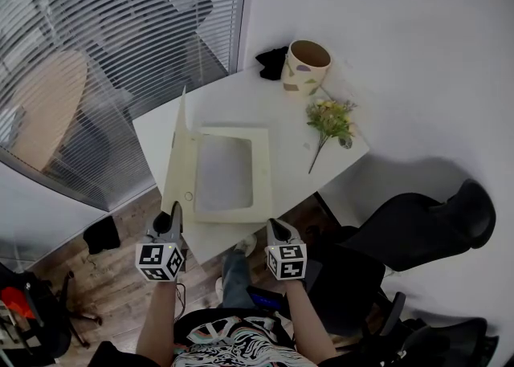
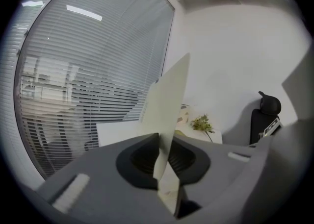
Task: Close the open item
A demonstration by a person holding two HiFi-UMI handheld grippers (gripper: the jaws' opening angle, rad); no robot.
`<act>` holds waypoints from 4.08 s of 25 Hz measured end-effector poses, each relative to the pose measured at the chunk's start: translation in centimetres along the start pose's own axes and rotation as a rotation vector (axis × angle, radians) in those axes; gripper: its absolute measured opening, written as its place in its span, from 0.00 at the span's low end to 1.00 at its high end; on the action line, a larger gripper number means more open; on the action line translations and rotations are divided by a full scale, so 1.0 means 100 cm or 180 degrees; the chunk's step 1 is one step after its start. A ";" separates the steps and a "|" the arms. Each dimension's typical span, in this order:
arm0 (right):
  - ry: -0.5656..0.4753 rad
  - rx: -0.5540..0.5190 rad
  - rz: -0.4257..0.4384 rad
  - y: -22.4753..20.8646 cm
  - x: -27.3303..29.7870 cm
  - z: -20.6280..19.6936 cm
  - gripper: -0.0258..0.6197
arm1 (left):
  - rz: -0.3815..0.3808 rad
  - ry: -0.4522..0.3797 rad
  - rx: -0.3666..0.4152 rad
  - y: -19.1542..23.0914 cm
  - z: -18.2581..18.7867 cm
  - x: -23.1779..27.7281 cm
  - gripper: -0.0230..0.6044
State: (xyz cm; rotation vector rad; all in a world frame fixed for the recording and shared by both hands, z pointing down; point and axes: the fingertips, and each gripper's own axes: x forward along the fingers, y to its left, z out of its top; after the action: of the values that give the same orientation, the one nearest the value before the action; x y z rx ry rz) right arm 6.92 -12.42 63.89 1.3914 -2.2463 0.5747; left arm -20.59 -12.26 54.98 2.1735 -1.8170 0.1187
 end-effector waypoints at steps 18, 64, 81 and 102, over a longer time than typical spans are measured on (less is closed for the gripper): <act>0.0011 0.0000 0.0036 0.000 0.002 -0.001 0.04 | -0.0140 0.0049 0.0221 -0.023 -0.002 0.011 0.18; -0.0017 0.0013 0.0048 0.002 0.001 0.000 0.04 | -0.0730 0.0338 0.0984 -0.095 -0.023 0.036 0.22; -0.0023 0.0018 0.0090 0.002 0.001 0.000 0.04 | -0.0914 0.0455 0.1102 -0.118 -0.036 0.048 0.24; -0.0024 0.0049 0.0133 0.000 0.003 0.001 0.04 | -0.1123 0.0718 0.1344 -0.139 -0.059 0.064 0.26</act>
State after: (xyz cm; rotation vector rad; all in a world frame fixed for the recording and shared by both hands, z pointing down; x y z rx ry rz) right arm 6.78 -12.68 63.99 1.3590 -2.2862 0.6028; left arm -5.06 -14.56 59.77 2.5988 -1.3522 0.6910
